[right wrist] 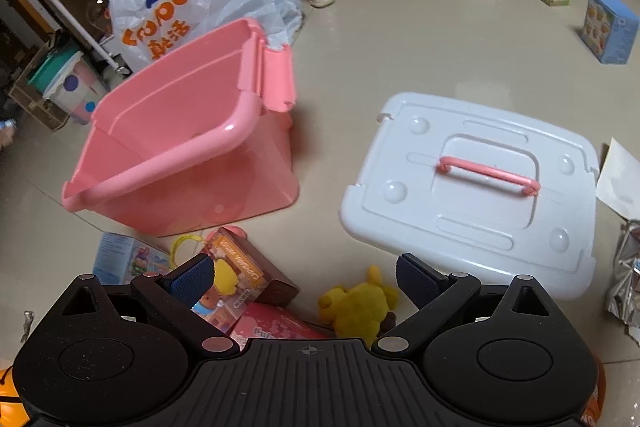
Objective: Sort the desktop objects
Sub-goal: 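Carry the penguin figure with the left gripper over the pink bin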
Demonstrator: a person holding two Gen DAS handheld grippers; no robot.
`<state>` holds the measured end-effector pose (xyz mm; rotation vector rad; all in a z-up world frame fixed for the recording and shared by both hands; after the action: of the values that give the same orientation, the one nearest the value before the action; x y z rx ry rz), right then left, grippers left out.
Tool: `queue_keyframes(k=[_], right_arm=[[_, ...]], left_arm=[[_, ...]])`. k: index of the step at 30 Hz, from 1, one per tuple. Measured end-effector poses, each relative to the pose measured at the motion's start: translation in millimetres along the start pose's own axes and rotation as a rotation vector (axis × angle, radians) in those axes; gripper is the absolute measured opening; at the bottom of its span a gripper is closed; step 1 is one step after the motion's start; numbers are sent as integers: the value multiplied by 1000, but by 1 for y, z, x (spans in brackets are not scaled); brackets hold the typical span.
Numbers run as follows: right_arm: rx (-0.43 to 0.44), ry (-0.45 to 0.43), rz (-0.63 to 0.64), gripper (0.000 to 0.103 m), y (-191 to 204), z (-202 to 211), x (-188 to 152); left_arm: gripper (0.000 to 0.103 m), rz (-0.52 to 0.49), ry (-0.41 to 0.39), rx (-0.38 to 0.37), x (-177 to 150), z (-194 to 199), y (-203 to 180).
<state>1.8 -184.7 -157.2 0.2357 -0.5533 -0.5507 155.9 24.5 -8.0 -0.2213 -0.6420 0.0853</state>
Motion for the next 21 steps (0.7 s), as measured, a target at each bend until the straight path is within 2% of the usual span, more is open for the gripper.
queue_keyframes(k=[5,10,21], right_arm=[[-13,-4,10,97,1,-6,-2],[-19,-25,54,97,8,-12,1],[-70,-63,16,97,1,-29,7]], left_arm=[[24,-44,14,-11,6,-14,-14],[24,-39,30,-19,13,-31,-18],[24,-49,71,-18,25,-73,-22]])
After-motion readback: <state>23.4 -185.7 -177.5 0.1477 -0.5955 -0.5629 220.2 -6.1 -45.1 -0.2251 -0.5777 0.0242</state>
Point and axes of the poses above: each gripper's, at about its wrist camera, not at the fingertips, and z roughly against the way its jaws point, y to its left, x to its top, the point moved 10 cm from there along -z, roughly the way its jaws point, and after that the axes turned 1 degree about -z, right-handed, at the moved point
